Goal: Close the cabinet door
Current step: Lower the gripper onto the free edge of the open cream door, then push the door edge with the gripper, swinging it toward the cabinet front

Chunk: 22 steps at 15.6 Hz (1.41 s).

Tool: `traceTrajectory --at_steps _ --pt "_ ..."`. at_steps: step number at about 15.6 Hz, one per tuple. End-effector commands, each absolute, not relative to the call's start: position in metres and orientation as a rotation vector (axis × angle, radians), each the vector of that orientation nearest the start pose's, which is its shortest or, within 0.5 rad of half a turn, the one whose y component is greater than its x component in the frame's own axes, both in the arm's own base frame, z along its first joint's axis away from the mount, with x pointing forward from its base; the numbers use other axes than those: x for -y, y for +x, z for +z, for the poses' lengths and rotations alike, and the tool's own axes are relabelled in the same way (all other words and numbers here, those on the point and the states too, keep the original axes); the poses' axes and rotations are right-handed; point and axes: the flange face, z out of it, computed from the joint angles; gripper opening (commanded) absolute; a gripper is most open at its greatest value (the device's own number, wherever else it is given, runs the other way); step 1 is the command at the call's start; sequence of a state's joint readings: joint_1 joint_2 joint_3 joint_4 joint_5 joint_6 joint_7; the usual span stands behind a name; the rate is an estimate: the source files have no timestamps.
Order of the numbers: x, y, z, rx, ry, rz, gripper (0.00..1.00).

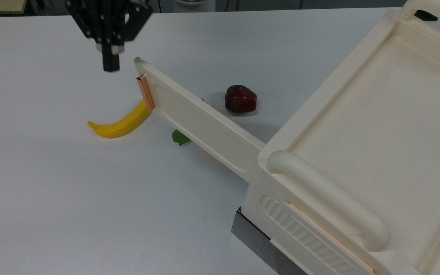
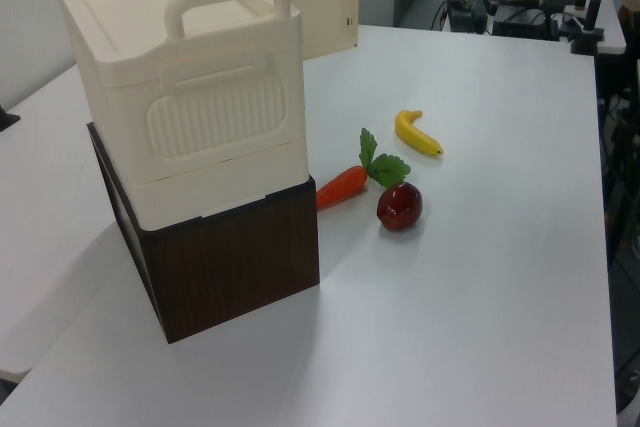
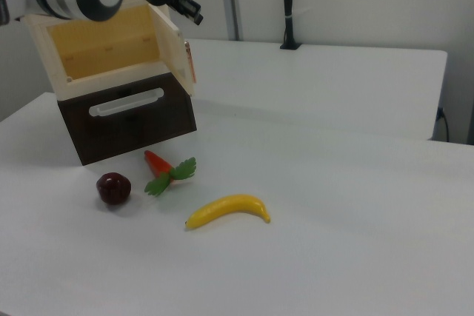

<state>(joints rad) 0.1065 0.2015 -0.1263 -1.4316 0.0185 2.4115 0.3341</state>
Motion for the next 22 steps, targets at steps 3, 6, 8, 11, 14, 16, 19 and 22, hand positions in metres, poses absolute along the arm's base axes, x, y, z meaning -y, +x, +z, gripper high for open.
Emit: traceTrajectory --at_steps 3,6,8,11,14,16,19,22 --pt "-0.015 0.690 0.640 -0.632 -2.679 -1.095 0.00" --pt "-0.034 0.688 0.641 -0.614 -2.667 -1.068 0.00" --pt "-0.046 0.686 0.640 -0.595 -2.669 -1.051 0.00" --pt "-0.063 0.682 0.640 -0.580 -2.647 -1.019 0.00" --pt "-0.080 0.675 0.643 -0.564 -2.644 -0.946 0.00" --pt "-0.094 0.667 0.649 -0.546 -2.637 -0.898 0.00" --pt "-0.116 0.658 0.652 -0.519 -2.632 -0.810 0.00" --pt "-0.144 0.641 0.663 -0.466 -2.607 -0.730 0.00"
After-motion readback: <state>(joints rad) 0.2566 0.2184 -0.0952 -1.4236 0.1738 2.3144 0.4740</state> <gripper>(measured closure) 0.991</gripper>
